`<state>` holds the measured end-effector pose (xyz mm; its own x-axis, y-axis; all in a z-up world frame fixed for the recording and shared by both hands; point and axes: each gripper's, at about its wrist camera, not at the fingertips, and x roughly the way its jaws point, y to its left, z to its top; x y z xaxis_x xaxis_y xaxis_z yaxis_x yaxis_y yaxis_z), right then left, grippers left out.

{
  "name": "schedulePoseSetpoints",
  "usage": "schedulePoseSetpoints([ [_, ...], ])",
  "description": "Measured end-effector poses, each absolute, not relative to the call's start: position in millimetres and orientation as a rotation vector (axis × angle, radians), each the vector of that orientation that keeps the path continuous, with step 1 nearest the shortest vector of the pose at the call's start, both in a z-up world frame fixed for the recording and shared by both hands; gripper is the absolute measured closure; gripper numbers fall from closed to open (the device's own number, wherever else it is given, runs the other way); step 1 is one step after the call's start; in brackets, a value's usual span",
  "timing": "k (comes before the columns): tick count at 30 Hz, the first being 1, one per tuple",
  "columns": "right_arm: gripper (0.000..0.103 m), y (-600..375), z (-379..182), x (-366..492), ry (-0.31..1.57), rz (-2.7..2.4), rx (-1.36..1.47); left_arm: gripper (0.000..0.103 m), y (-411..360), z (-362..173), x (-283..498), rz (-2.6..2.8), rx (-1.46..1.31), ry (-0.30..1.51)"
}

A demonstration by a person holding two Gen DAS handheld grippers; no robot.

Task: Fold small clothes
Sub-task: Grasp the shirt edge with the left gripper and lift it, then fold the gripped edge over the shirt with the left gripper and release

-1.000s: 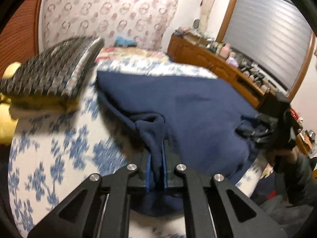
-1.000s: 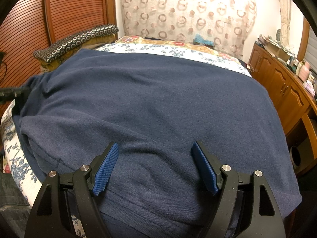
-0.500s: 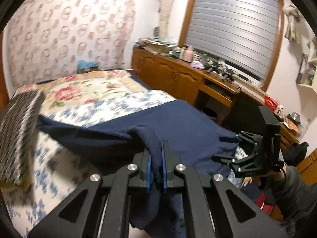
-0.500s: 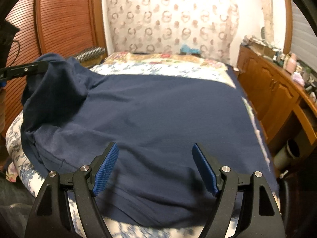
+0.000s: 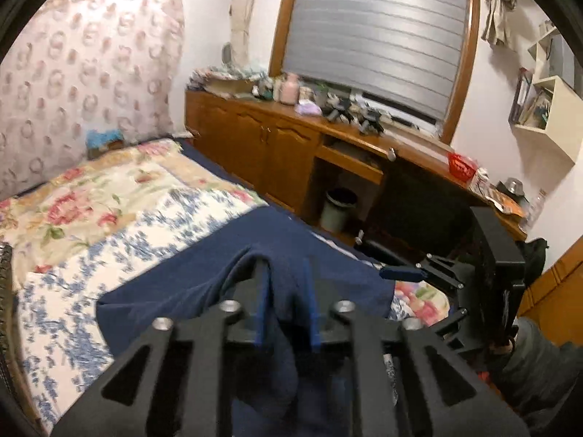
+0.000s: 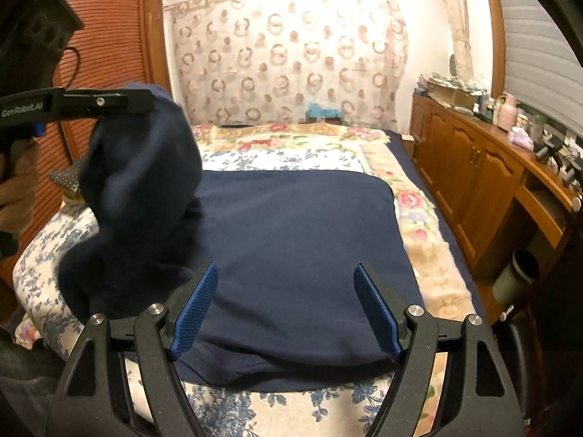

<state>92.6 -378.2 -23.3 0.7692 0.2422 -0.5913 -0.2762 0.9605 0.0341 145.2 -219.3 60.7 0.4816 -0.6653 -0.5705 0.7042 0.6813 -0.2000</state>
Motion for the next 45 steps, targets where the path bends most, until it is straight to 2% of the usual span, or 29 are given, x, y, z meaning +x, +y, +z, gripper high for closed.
schedulePoseSetpoints([
  [1,0.024,-378.0,-25.5,93.4,0.640,0.282,-0.052,0.066,-219.8,57.1,145.1,-0.831,0.065,0.670],
  [3,0.024,-377.5,-29.1,91.1,0.648,0.286,-0.049,0.062,-216.3,50.8,142.6,-0.823,0.075,0.674],
  [5,0.024,-374.9,-30.5,91.0,0.652,0.291,-0.049,0.053,-214.6,46.5,138.6,-0.796,0.093,0.677],
  [8,0.024,-369.2,-31.4,90.7,0.651,0.309,-0.054,0.048,-203.7,40.9,135.5,-0.769,0.095,0.677],
  [24,0.024,-350.9,-43.6,148.0,0.702,0.326,-0.080,0.047,-112.5,-3.3,119.2,-0.558,0.044,0.707],
  [37,0.025,-334.0,-67.2,180.1,0.826,0.397,-0.143,0.047,-96.2,-23.8,108.6,-0.530,0.020,0.725],
  [39,0.036,-331.7,-69.1,181.2,0.833,0.404,-0.159,0.047,-95.6,-23.4,106.4,-0.522,0.016,0.720],
  [41,0.060,-329.9,-69.5,181.0,0.834,0.423,-0.169,0.047,-93.8,-22.7,106.4,-0.514,0.012,0.716],
  [42,0.067,-328.8,-69.1,180.0,0.830,0.431,-0.177,0.047,-93.1,-22.8,107.0,-0.510,0.011,0.716],
  [44,0.088,-325.2,-65.9,174.7,0.800,0.434,-0.215,0.047,-91.4,-23.6,106.8,-0.500,0.007,0.715],
  [45,0.089,-324.8,-63.0,170.9,0.780,0.437,-0.229,0.047,-91.7,-23.8,106.3,-0.497,0.005,0.715],
])
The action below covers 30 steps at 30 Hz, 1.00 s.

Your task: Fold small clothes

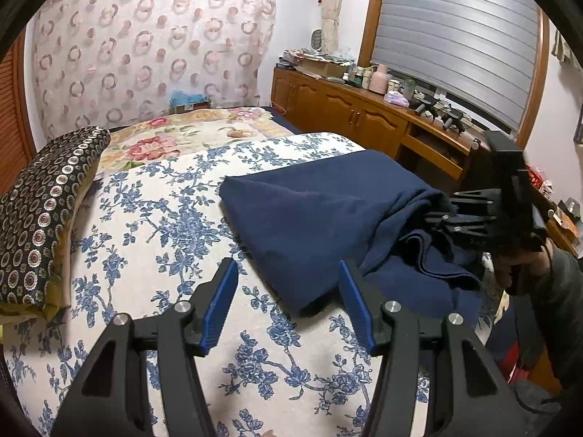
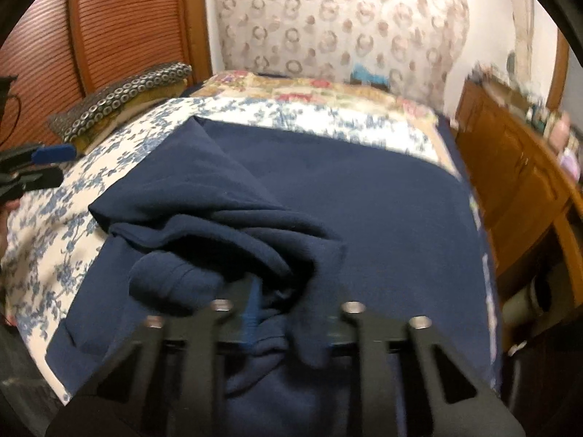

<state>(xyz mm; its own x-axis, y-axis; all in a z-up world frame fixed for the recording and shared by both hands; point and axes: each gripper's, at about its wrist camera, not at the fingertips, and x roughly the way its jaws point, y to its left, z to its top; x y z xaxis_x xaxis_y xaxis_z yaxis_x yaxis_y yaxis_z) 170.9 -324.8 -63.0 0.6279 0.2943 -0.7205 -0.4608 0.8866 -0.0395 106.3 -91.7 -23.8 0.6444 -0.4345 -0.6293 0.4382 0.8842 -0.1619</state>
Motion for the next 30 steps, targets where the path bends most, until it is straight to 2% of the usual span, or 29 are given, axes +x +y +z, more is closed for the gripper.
schedulePoseSetpoints([
  [4,0.093,-323.9,-40.2,154.1,0.691,0.464,-0.238,0.047,-89.4,-26.3,108.4,-0.491,-0.007,0.724],
  [14,0.094,-340.0,28.8,130.2,0.532,0.424,-0.224,0.047,-90.2,-23.3,106.4,-0.496,0.002,0.714],
  [17,0.094,-363.7,36.5,133.2,0.541,0.345,-0.223,0.047,-90.1,-20.4,105.0,-0.498,-0.003,0.705],
  [19,0.093,-378.4,25.2,142.0,0.617,0.323,-0.223,0.047,-90.7,-18.9,104.9,-0.499,-0.006,0.701],
  [22,0.083,-396.4,-7.7,155.0,0.721,0.250,-0.245,0.047,-91.5,-18.5,103.4,-0.500,-0.003,0.694],
  [24,0.070,-402.2,-25.3,157.4,0.765,0.220,-0.265,0.047,-94.3,-17.3,101.6,-0.500,-0.001,0.691],
  [26,0.050,-407.1,-29.1,155.3,0.767,0.210,-0.253,0.047,-95.8,-16.5,101.0,-0.502,0.001,0.689],
  [28,0.042,-407.7,-25.1,152.6,0.748,0.224,-0.228,0.047,-98.4,-15.7,99.2,-0.501,0.010,0.686],
  [30,0.039,-401.2,-18.6,151.6,0.723,0.228,-0.232,0.047,-100.1,-15.2,97.8,-0.503,0.014,0.683],
])
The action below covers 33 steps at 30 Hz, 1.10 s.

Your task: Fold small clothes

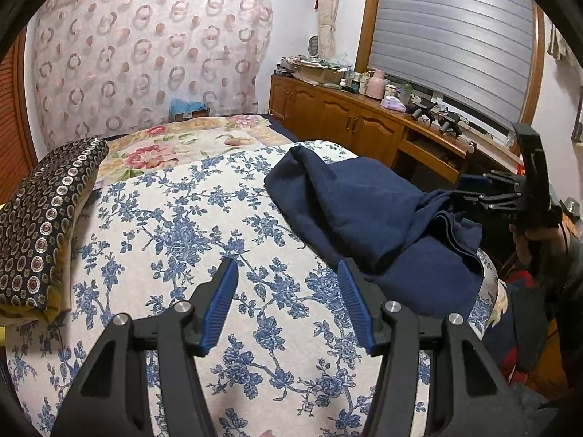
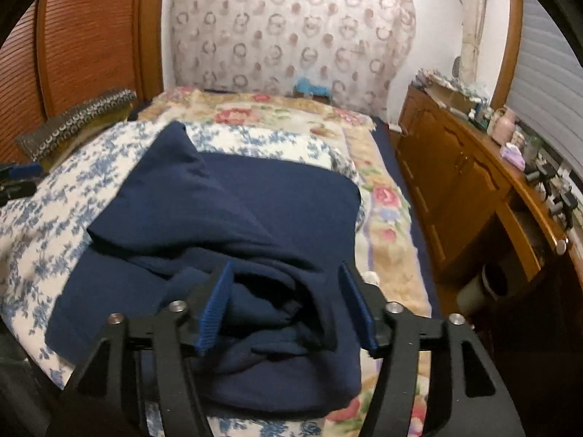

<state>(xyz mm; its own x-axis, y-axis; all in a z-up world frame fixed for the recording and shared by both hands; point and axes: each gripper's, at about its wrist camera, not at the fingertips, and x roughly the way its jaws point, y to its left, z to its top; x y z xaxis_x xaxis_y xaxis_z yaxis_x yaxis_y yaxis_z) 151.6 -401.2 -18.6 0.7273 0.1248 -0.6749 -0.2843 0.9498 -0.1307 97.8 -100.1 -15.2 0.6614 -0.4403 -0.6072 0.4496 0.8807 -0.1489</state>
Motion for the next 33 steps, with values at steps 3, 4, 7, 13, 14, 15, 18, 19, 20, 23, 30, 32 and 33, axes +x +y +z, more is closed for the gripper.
schedulePoseSetpoints([
  [3,0.039,-381.5,-12.0,148.8,0.689,0.272,-0.248,0.047,-101.7,-13.9,95.8,-0.507,0.017,0.678],
  [4,0.039,-374.8,-11.0,148.0,0.683,0.289,-0.252,0.047,-101.6,-13.5,95.3,-0.507,0.019,0.676],
  [7,0.038,-350.9,-14.2,148.2,0.684,0.355,-0.259,0.047,-102.5,-11.8,93.7,-0.507,0.024,0.670],
  [13,0.038,-305.9,-34.9,154.0,0.718,0.450,-0.291,0.047,-102.6,-10.6,91.1,-0.502,0.035,0.664],
  [14,0.038,-301.0,-37.8,154.1,0.722,0.460,-0.293,0.047,-102.0,-10.8,91.0,-0.501,0.035,0.664],
  [15,0.038,-295.7,-41.0,154.2,0.729,0.473,-0.296,0.047,-101.8,-10.8,90.5,-0.501,0.034,0.664],
  [18,0.038,-280.3,-47.4,153.7,0.740,0.506,-0.309,0.047,-100.5,-11.5,90.6,-0.498,0.029,0.665],
  [19,0.038,-275.2,-49.1,153.5,0.744,0.519,-0.314,0.047,-100.2,-11.8,90.9,-0.497,0.027,0.666],
  [20,0.038,-271.3,-50.3,152.8,0.747,0.528,-0.317,0.047,-99.5,-12.2,90.7,-0.496,0.024,0.667],
  [23,0.038,-261.0,-52.7,150.8,0.755,0.555,-0.332,0.047,-98.3,-13.7,90.8,-0.493,0.021,0.671],
  [30,0.038,-248.5,-60.1,151.7,0.777,0.577,-0.367,0.047,-97.9,-17.3,91.4,-0.490,0.015,0.682],
  [32,0.038,-247.2,-62.5,154.2,0.782,0.573,-0.369,0.047,-98.0,-17.9,91.2,-0.490,0.016,0.683],
  [33,0.038,-247.4,-63.3,155.4,0.783,0.573,-0.369,0.047,-98.3,-18.0,91.0,-0.490,0.016,0.683],
])
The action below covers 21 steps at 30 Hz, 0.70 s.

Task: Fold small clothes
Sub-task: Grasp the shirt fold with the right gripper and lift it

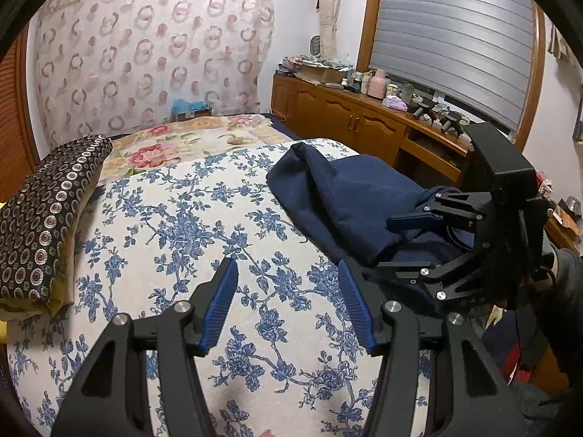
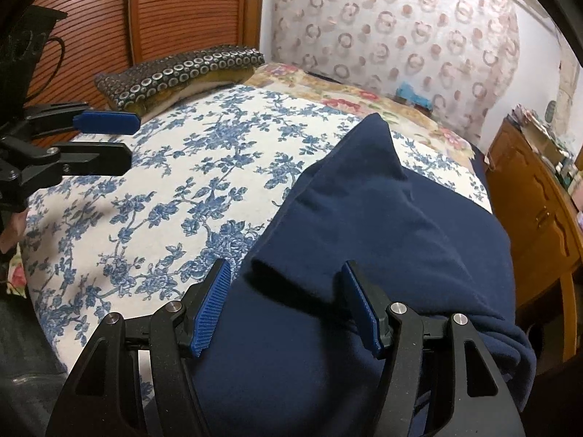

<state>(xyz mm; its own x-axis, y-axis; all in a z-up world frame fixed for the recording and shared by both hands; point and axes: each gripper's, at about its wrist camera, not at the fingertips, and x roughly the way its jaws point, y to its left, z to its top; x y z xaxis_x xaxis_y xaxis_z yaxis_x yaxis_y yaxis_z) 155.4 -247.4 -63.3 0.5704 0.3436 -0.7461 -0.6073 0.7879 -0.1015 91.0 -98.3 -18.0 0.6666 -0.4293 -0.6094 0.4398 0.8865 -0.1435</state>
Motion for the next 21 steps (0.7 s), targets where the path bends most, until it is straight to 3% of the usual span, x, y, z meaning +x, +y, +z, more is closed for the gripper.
schedulePoseSetpoints([
  [6,0.039,-252.1,-64.6,162.7,0.795,0.558,-0.346,0.047,-98.4,-18.3,91.2,-0.491,0.016,0.684],
  [9,0.073,-256.2,-66.4,169.1,0.819,0.559,-0.335,0.047,-99.4,-19.7,92.8,-0.493,0.017,0.688],
  [10,0.091,-258.3,-65.0,171.4,0.824,0.562,-0.334,0.047,-100.2,-19.9,93.9,-0.495,0.019,0.689],
  [11,0.096,-260.1,-61.9,172.3,0.817,0.561,-0.333,0.047,-101.0,-20.4,95.4,-0.499,0.024,0.691],
  [21,0.102,-337.8,8.2,219.6,0.680,0.405,-0.225,0.047,-115.7,-20.3,132.5,-0.531,0.076,0.726],
])
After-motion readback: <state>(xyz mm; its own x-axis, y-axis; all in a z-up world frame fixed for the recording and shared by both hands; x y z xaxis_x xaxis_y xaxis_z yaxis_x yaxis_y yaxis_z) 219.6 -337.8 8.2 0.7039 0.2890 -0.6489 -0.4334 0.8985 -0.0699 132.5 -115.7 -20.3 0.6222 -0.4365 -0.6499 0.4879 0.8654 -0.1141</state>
